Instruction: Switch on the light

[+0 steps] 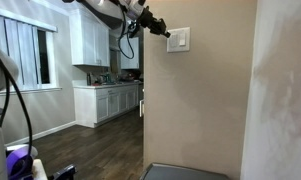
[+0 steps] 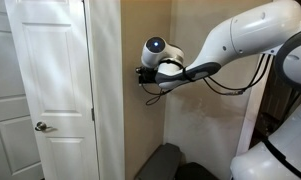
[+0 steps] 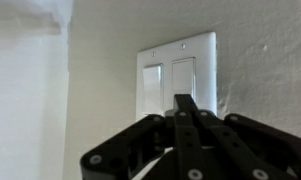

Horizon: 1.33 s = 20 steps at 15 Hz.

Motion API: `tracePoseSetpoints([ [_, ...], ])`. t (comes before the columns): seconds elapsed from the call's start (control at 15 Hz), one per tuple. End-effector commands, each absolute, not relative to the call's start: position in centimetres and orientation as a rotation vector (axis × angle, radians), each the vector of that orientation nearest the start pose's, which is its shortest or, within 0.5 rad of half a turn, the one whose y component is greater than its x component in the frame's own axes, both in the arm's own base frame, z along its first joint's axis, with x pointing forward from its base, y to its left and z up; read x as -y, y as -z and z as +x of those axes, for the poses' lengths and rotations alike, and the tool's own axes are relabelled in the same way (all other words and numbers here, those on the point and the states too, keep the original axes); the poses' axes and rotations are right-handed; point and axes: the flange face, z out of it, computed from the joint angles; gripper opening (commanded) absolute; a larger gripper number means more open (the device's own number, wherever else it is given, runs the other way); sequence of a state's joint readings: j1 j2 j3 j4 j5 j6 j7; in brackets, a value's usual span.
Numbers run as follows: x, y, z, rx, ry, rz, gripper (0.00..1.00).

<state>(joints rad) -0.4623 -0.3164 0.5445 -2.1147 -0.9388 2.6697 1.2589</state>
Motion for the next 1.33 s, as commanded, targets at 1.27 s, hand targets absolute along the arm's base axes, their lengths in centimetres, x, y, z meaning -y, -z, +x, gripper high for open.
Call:
tracePoseSetpoints([
  [1.27,-9.5,-60.0,54.0,-0.732,1.818,-2.713,0.00],
])
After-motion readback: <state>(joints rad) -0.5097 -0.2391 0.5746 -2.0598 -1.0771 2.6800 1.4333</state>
